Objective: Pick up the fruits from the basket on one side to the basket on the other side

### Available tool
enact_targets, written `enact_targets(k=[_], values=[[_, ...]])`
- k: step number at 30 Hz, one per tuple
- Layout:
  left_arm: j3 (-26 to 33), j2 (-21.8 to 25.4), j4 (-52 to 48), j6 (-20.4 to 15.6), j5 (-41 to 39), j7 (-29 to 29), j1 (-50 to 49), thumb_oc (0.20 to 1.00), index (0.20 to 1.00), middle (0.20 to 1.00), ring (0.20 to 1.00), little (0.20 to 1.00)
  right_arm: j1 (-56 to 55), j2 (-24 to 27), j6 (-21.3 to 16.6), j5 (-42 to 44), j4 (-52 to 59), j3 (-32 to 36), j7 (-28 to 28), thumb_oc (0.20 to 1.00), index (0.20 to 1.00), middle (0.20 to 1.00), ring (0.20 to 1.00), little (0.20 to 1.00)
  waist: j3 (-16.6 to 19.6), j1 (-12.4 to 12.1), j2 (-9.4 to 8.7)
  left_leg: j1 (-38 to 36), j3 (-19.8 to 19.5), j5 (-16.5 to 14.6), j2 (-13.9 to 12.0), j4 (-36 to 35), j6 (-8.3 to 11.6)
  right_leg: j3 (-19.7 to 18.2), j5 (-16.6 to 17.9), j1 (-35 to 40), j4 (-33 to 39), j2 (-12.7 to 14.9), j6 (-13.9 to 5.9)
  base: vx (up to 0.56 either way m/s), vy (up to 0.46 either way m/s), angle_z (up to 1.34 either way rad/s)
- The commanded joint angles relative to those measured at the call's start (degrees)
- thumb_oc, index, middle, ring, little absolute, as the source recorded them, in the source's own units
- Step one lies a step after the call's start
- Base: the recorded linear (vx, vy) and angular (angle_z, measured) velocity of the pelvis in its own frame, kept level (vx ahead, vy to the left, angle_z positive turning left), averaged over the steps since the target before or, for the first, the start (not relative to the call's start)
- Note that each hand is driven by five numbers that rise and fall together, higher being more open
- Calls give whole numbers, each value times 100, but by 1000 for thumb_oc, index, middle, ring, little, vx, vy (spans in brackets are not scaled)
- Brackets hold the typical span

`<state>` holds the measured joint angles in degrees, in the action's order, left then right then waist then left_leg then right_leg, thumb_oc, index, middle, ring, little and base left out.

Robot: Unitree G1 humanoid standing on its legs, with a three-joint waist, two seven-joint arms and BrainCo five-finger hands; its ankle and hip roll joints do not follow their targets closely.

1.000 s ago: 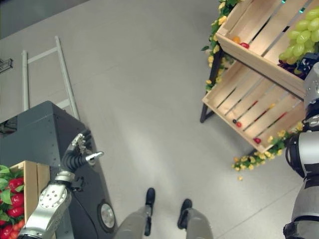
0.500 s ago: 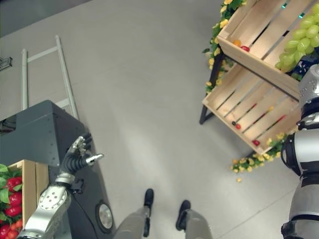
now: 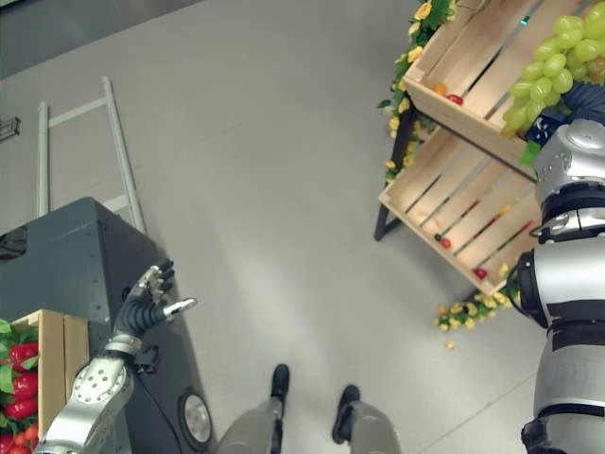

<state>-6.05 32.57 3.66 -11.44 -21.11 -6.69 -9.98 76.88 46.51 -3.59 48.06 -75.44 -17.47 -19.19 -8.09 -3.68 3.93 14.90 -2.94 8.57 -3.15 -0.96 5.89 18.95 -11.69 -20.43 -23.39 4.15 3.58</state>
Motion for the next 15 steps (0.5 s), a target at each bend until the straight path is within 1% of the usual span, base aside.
enact_targets(k=[1,3,5,7,8,9,12,13,15], values=[[75,150,-165,-72,-103,-87,239,1000,1000,1000,1000,1000,466,-54,-518,399,850,40,-199,1000,1000,1000,1000,1000,-181,3,-418,-810,150,-434,211,-373,65,-169,437,1074,1676,-226,-548,10,14,-6],[88,193,-180,-28,-96,-74,205,1000,1000,1000,1000,1000,720,-75,-391,421,728,-112,-218,1000,1000,1000,1000,1000,-166,10,-424,-801,143,-433,212,-376,70,-167,437,1067,1676,-222,-543,3,4,-2],[24,197,-170,-14,-112,-56,196,1000,1000,1000,1000,1000,1011,-65,-340,519,401,-60,-290,1000,1000,1000,1000,1000,-167,-16,-407,-808,129,-426,224,-377,80,-152,423,1086,1695,-213,-537,4,-3,4],[-53,219,-144,-3,-110,-9,229,1000,1000,1000,1000,1000,1184,121,-265,866,-115,124,-361,1000,1000,1000,1000,1000,-144,-68,-385,-822,95,-455,238,-372,98,-127,375,1121,1734,-208,-542,22,-14,7],[-106,230,-180,20,-107,9,298,1000,1000,1000,1000,1000,1202,330,-208,1100,-343,320,-407,1000,1000,1000,1000,1000,-142,-126,-365,-803,49,-415,251,-377,97,-84,408,1121,1772,-192,-552,35,-26,11],[-119,245,-219,9,-97,37,300,1000,1000,1000,1000,1000,1183,411,-151,1014,-360,298,-351,1000,1000,1000,1000,1000,-140,-166,-366,-815,24,-440,257,-370,113,-75,361,1156,1777,-188,-552,18,-32,11],[-163,318,-189,-75,-68,83,428,1000,1000,1000,1000,1000,1242,586,-169,1005,-377,298,-390,1000,1000,1000,1000,1000,-146,-263,-361,-808,-66,-406,276,-374,143,-3,337,1202,1768,-179,-560,36,-46,8],[-150,342,-146,-108,-73,73,469,1000,1000,1000,1000,1000,1315,656,-123,856,-339,141,-350,1000,1000,1000,1000,1000,-141,-282,-358,-813,-115,-397,285,-380,159,31,315,1208,1726,-170,-562,32,-33,14],[-149,313,-107,-117,-90,57,501,1000,1000,1000,1000,1000,1320,649,-126,856,-327,116,-336,1000,1000,1000,1000,1000,-148,-279,-342,-819,-138,-397,278,-378,161,44,296,1208,1696,-159,-560,22,-24,21]])
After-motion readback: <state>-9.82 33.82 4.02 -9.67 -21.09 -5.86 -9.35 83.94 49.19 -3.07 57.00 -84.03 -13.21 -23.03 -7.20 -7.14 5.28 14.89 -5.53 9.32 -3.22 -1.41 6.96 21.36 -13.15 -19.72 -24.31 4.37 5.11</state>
